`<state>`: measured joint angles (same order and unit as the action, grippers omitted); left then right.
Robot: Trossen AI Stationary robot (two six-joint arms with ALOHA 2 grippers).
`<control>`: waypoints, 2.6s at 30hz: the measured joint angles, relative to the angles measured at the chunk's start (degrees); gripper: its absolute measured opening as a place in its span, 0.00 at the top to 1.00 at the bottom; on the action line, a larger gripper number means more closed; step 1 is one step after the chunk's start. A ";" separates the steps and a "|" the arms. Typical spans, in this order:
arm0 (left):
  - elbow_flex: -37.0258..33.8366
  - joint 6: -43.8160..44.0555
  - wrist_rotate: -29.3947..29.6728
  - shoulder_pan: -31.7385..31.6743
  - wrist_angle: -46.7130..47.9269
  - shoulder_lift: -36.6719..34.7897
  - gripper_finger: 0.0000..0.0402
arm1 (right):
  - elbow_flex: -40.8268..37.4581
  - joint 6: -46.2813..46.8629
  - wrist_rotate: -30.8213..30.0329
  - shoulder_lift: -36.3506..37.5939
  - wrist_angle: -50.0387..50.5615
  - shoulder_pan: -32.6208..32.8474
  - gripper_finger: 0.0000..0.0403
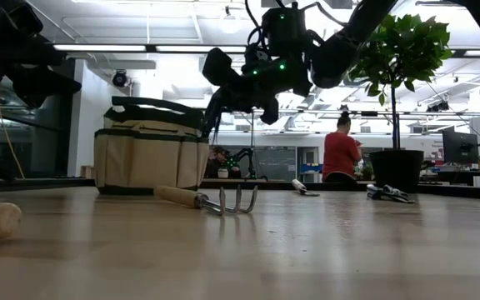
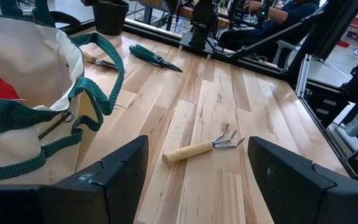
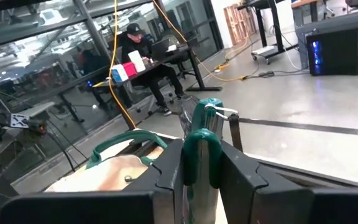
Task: Pick & Place Garden tools in Gardening bag
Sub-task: Put the green shears into the gardening bag
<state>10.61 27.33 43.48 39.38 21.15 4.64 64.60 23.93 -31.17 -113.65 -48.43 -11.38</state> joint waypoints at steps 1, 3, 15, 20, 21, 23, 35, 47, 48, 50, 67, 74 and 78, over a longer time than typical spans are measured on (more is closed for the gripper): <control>0.01 0.00 0.00 0.01 0.02 -0.02 0.33 | 0.00 0.15 -0.03 0.00 0.21 0.02 0.84; 0.02 0.00 0.00 0.00 0.00 -0.02 0.33 | 0.00 0.22 0.02 0.00 0.23 0.04 0.84; 0.02 0.00 0.00 0.01 0.02 0.01 0.33 | -0.02 5.75 -0.14 -0.10 2.14 0.02 0.85; 0.02 0.00 0.00 0.01 0.00 -0.02 0.33 | -0.02 7.87 -1.18 -0.13 2.06 0.02 0.85; 0.02 0.00 0.00 0.00 0.01 -0.01 0.33 | -0.02 8.41 -1.36 -0.13 2.09 0.02 0.85; 0.02 0.00 0.00 0.00 0.00 0.00 0.33 | -0.02 8.79 -1.38 -0.13 2.06 0.02 0.85; 0.02 0.00 0.00 0.02 0.02 -0.02 0.33 | -0.02 11.04 -3.78 -0.15 5.24 0.02 0.85; 0.02 0.00 0.00 0.01 0.01 -0.01 0.33 | -0.02 10.75 -6.10 -0.20 5.02 0.42 0.85; 0.02 0.00 0.01 0.00 0.01 0.00 0.33 | -0.02 10.75 -6.12 -0.20 4.99 0.48 0.85; 0.02 0.00 0.00 0.00 0.00 0.01 0.33 | 0.03 10.83 -6.15 -0.20 5.00 0.50 0.85; 0.02 0.00 0.02 0.00 0.00 -0.01 0.33 | 3.72 9.34 -5.36 -0.26 8.78 1.66 0.85; 0.02 0.00 0.02 0.01 0.01 -0.01 0.33 | 3.74 6.38 -8.63 -0.26 12.13 1.64 0.85; 0.02 0.00 0.01 0.01 0.02 -0.02 0.33 | 3.74 2.02 -10.88 -0.26 11.79 1.92 0.85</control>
<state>10.63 27.33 43.50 39.39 21.17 4.62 68.34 25.95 -42.06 -113.91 -36.64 -9.46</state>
